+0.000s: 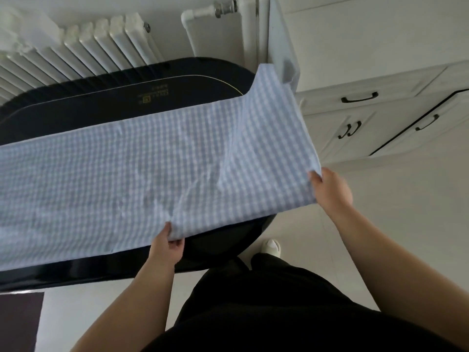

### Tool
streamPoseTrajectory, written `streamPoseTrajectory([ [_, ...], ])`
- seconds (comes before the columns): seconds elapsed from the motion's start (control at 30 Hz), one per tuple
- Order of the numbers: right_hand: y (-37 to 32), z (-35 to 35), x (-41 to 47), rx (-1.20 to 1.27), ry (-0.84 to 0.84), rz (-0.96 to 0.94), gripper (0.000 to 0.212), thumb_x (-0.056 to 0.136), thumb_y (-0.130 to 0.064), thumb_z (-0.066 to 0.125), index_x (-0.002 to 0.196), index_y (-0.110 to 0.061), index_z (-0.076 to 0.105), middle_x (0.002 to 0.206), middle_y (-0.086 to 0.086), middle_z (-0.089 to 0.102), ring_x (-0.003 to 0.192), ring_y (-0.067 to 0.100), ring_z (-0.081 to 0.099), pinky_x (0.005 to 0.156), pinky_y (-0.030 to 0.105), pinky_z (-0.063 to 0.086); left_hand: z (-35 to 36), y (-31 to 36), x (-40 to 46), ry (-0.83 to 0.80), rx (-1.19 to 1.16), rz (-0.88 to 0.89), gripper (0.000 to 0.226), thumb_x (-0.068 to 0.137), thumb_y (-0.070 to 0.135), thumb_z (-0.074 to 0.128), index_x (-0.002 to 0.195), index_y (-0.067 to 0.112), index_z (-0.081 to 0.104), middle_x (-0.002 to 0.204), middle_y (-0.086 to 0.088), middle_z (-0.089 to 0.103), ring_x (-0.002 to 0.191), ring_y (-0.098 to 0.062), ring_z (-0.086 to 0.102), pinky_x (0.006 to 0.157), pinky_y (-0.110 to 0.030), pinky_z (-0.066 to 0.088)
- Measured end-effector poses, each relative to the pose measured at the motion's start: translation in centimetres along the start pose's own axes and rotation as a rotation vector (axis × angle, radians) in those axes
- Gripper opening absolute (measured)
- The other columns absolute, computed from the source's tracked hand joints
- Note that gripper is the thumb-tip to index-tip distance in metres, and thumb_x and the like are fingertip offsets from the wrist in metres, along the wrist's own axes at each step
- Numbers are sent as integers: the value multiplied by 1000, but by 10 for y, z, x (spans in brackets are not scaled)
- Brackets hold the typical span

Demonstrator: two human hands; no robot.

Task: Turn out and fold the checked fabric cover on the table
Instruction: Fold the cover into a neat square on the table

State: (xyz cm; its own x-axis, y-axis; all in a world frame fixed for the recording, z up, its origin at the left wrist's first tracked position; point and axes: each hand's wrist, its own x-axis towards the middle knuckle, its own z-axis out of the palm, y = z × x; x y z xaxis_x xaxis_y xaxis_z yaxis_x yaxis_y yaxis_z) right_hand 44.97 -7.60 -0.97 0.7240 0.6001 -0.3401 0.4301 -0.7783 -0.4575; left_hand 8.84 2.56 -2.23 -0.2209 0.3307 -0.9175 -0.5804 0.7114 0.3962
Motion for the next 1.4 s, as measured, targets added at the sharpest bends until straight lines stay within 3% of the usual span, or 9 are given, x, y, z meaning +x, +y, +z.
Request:
streamPoseTrajectory([
  [0.07,22,10,7,91,-222,204,38,93,-36,49,100,-1,63,95,21,65,92,38,62,72,35,43,-2,-6,-2,-25,101,-49,11,86,14,69,91,9,59,94,-7,66,87,-18,63,86,-28,50],
  [0.2,28,21,4,160,-214,192,26,95,-28,45,91,-5,58,85,16,58,85,34,59,68,32,38,8,-6,0,31,81,7,21,83,28,73,94,13,62,93,-4,66,83,-19,66,81,-31,54],
  [0.47,-11,-5,-10,227,319,-302,29,98,-27,48,74,-12,42,49,-4,35,44,24,36,45,31,23,18,0,-6,-12,-115,93,22,84,29,72,103,20,69,101,2,73,87,-16,72,73,-30,58],
  [0.6,6,2,7,74,85,19,40,97,-41,41,76,-8,47,68,8,49,67,32,47,58,34,33,-7,-13,2,154,-104,67,22,83,33,72,97,19,64,106,3,67,90,-11,65,68,-22,54],
  [0.77,34,21,6,237,-181,350,38,94,-34,49,76,-1,55,74,15,53,72,32,51,63,34,33,5,-8,-3,-34,-30,31,24,85,28,71,104,16,62,103,-5,67,98,-22,65,90,-36,53],
  [0.97,21,15,-1,282,110,79,31,100,-29,37,81,-9,50,66,3,47,62,25,42,58,35,31,9,1,7,202,56,83,44,81,24,69,123,15,56,106,-5,63,93,-22,63,80,-30,51],
  [1.13,44,21,5,179,-174,328,31,92,-20,39,66,-6,48,70,15,50,57,26,42,54,33,30,14,-4,2,687,750,495,71,84,11,63,146,17,29,152,-9,29,135,-31,37,108,-45,35],
  [1.27,43,26,10,147,-184,338,33,94,-24,38,65,-10,44,69,14,47,57,25,41,52,32,28,44,-16,-3,-24,1874,1034,60,97,42,43,150,30,17,162,3,1,148,-25,6,116,-51,18],
  [1.4,38,23,20,78,-216,297,36,96,-31,37,82,-5,58,83,19,60,71,31,53,61,32,36,73,-38,0,-474,2376,832,66,96,60,25,148,43,-11,155,16,-27,145,-25,-24,115,-60,-2],
])
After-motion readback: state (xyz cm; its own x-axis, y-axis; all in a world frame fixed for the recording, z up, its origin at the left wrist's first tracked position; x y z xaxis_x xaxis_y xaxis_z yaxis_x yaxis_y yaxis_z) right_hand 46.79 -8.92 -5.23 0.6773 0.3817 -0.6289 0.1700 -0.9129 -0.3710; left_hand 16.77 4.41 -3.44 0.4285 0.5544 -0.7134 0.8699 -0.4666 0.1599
